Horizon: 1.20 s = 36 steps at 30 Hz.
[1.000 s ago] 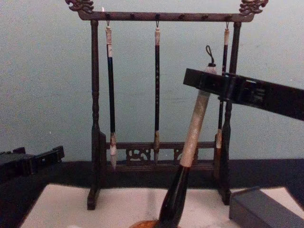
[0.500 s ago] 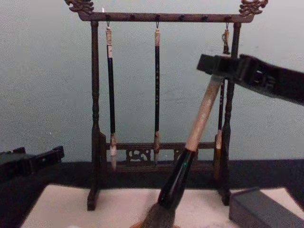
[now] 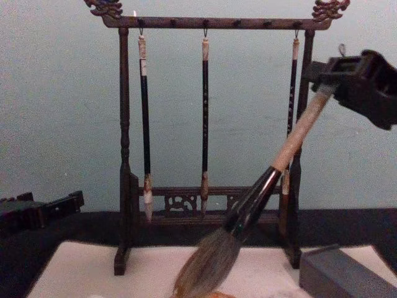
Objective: Pick up the brush from the inkstone, write on the paper, then place the brush back to its original position.
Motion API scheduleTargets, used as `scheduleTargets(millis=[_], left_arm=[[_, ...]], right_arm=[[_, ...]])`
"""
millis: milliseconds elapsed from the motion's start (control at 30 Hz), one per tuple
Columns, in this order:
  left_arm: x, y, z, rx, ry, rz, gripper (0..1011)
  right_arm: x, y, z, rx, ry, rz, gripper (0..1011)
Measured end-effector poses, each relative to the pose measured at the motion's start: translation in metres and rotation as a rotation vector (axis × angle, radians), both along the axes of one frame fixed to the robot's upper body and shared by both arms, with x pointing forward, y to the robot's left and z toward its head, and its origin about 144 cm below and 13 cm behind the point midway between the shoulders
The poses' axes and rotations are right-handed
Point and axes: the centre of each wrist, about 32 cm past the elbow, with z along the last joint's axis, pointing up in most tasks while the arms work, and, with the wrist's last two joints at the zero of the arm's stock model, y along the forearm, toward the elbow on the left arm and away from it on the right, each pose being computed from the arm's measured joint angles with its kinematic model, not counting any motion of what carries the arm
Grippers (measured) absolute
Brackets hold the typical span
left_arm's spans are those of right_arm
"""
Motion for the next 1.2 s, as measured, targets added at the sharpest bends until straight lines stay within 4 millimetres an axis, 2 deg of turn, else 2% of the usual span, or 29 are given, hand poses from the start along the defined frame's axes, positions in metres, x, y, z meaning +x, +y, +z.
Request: scheduleTargets(millis=[267, 700, 1200], left_arm=[[0.000, 0.000, 0.000, 0.000, 0.000, 0.000, 1002], [0.000, 0.000, 0.000, 0.000, 0.000, 0.000, 1002], [0.000, 0.000, 0.000, 0.000, 0.000, 0.000, 1002]], right_arm=[[0.005, -0.014, -0.004, 0.120, 0.139, -0.065, 179], [0.006, -0.016, -0.017, 0.187, 0.247, -0.167, 179], [0.020, -0.022, -0.055, 0.322, 0.451, -0.245, 180]])
